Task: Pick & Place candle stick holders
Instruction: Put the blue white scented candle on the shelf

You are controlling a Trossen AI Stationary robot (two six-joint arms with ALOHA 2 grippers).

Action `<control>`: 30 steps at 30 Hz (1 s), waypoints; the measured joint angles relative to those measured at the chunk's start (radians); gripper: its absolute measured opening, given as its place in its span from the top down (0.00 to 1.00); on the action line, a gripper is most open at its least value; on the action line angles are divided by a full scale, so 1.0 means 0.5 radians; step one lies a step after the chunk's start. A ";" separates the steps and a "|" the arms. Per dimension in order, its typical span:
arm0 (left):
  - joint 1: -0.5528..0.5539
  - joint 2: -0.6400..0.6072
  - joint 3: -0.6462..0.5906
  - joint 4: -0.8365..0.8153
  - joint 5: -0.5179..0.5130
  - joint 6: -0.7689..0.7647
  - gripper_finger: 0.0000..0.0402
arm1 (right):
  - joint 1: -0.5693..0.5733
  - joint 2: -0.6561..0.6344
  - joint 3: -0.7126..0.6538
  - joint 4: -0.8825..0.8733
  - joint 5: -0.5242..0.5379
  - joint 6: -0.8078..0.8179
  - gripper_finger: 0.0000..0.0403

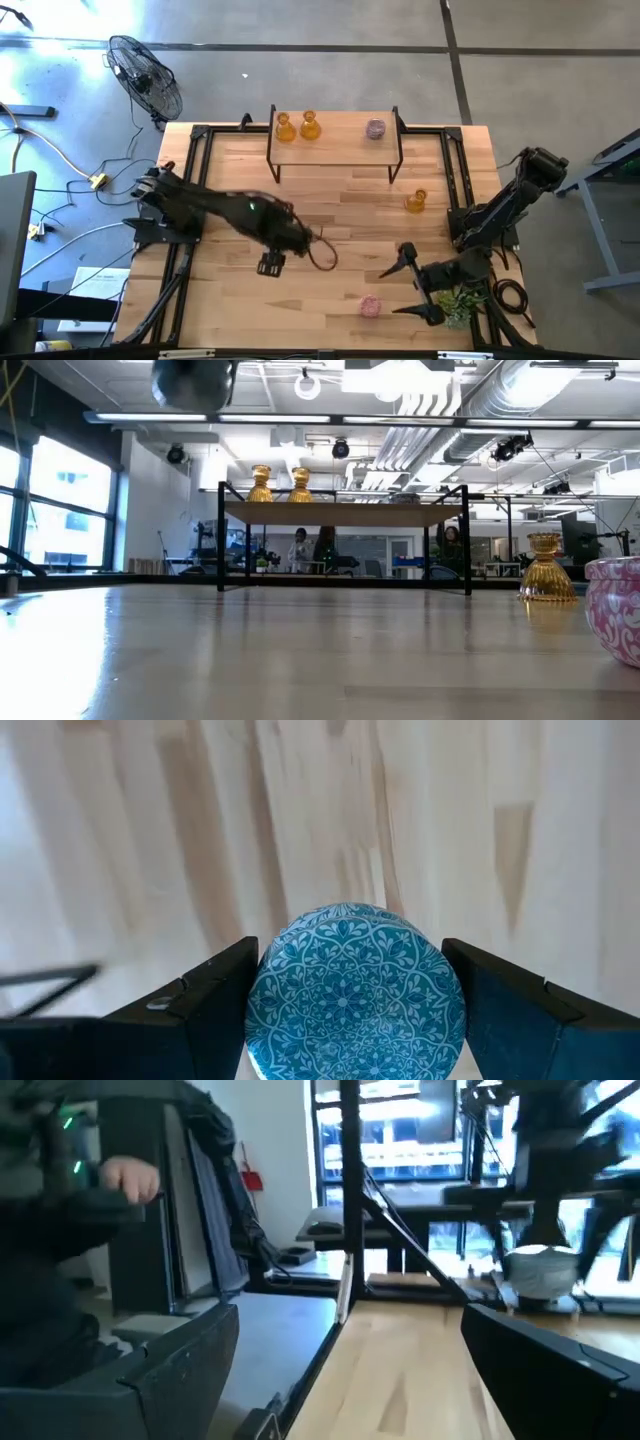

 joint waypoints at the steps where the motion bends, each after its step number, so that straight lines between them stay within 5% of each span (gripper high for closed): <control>1: 0.025 -0.003 0.078 -0.038 0.015 0.028 0.30 | 0.017 0.000 0.000 0.011 0.002 -0.041 0.06; 9: 0.373 -0.004 0.412 -0.055 0.278 0.351 0.30 | 0.092 0.000 0.000 0.019 0.112 -0.104 0.06; 22: 1.018 0.055 0.437 0.130 0.526 0.845 0.30 | 0.098 0.000 0.000 0.016 0.136 -0.192 0.06; 30: 1.243 0.260 0.486 0.259 0.612 1.124 0.30 | 0.077 0.000 0.000 -0.023 0.335 -0.260 0.06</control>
